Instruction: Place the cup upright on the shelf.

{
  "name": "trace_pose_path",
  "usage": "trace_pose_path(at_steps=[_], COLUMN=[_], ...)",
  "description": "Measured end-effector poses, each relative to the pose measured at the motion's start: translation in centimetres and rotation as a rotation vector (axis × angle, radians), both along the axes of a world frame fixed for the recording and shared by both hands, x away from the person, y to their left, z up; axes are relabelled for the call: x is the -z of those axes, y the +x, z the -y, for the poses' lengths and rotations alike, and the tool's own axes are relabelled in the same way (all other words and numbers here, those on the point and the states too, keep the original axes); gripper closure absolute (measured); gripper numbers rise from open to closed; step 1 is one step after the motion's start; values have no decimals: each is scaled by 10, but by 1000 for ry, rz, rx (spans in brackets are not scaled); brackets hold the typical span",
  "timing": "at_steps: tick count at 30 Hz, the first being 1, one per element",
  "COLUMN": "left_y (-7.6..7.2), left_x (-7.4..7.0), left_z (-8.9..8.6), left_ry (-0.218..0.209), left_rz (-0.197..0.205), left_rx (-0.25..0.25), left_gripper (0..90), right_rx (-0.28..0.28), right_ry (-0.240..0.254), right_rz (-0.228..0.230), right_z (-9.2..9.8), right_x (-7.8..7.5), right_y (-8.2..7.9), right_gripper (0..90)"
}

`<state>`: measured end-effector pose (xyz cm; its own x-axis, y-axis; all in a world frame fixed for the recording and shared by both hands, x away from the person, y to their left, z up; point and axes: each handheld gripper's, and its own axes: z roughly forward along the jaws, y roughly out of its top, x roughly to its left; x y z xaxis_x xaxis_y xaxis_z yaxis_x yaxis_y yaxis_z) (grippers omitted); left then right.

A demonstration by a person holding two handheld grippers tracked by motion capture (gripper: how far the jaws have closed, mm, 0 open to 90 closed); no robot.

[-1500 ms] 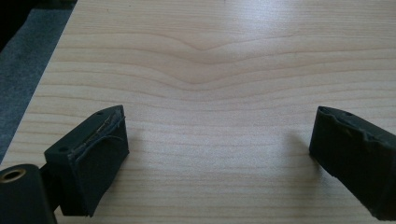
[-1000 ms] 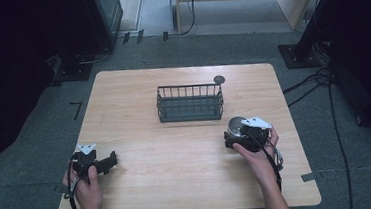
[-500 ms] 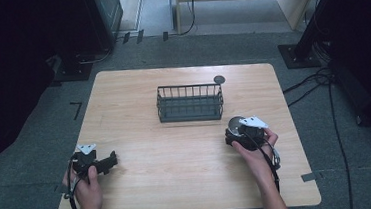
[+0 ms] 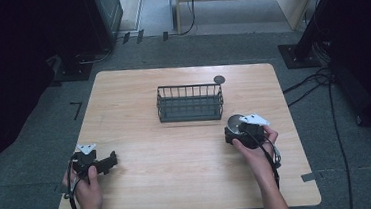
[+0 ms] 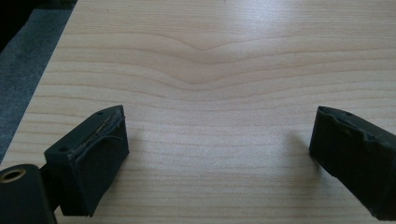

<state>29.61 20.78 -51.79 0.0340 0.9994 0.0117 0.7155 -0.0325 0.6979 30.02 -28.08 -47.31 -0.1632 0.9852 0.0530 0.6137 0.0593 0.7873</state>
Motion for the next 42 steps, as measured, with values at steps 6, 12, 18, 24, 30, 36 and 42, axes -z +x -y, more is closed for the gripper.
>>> trace_pose_path(at_steps=[6, 12, 18, 24, 30, 36, 42], left_y=[0, 0, 0, 0, 0, 0, 0], left_x=[0, 0, 0, 0, 0, 0, 0], left_z=[0, 0, 0, 0, 0, 0, 0], left_ry=[0, 0, 0, 0, 0, 0, -2], left_rz=[0, 0, 0, 0, 0, 1, 2], left_rx=[0, 0, 0, 0, 0, -1, -2], left_gripper=[49, 49, 49, 49, 48, 48, 48], right_rx=[-23, -47, -72, -92, -107, -120, -131], right_ry=[-2, 3, 7, 4, 2, -2, -7], right_rz=[15, 29, 44, 60, 75, 88, 99], right_z=[-6, -12, -18, -24, -29, -34, -39], right_x=[-11, -22, -34, -45, -54, -62, -70], right_y=[1, 2, 5, 7, 9, 13, 16], right_gripper=[181, 181, 181, 181, 181, 182, 182])
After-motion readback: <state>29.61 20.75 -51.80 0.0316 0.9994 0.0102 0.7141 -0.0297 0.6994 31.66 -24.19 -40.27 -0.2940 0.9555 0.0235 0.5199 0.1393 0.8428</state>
